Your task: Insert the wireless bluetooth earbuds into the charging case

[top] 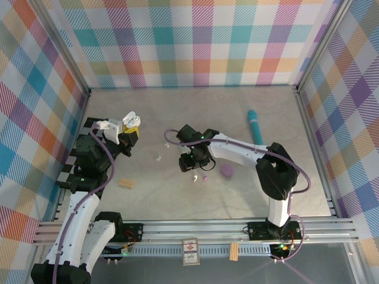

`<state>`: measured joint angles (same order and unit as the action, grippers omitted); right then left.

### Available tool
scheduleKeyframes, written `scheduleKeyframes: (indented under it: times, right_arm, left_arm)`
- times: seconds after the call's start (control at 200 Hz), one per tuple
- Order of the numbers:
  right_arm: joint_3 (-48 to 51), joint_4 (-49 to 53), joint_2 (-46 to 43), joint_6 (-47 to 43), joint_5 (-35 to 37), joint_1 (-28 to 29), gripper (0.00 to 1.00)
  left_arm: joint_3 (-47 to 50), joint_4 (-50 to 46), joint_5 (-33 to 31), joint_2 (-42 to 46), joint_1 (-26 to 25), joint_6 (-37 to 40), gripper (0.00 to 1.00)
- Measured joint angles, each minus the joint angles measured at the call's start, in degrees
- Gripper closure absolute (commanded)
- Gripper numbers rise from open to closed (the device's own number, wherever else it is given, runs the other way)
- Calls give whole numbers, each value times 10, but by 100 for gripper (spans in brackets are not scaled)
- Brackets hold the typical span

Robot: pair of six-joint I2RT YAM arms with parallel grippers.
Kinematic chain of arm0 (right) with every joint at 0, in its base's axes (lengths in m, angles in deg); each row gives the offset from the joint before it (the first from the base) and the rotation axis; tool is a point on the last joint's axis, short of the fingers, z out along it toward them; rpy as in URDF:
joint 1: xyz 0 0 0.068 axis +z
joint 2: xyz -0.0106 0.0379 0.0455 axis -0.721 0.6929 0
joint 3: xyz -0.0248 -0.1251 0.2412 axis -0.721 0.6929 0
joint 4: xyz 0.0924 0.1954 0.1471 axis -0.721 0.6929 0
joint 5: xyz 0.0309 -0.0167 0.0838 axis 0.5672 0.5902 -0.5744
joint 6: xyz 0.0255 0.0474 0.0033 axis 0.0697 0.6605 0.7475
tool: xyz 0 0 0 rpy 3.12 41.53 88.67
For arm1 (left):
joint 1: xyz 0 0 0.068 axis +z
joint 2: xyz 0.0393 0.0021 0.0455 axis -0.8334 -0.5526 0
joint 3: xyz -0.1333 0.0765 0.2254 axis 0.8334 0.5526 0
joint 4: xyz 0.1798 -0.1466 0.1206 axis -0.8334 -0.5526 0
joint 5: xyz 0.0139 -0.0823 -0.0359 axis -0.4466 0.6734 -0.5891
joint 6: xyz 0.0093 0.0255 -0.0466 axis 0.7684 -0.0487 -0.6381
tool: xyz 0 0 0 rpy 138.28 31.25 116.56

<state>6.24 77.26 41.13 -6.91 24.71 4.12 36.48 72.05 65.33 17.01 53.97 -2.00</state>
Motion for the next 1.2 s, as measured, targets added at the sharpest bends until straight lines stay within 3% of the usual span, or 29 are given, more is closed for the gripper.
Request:
scheduleKeyframes:
  times: [0.18,0.435,1.085,1.2]
  right_arm:
    - [-77,83,65,59,-11,-15,46]
    - [-106,138,123,76,-43,-19,56]
    - [-134,169,178,74,-67,-31,68]
    - [-134,169,178,73,-73,-32,67]
  left_arm:
    - [0,0,1,-2,0,0,100]
    - [1,0,1,-2,0,1,100]
    - [1,0,1,-17,0,1,100]
    - [1,0,1,-17,0,3,100]
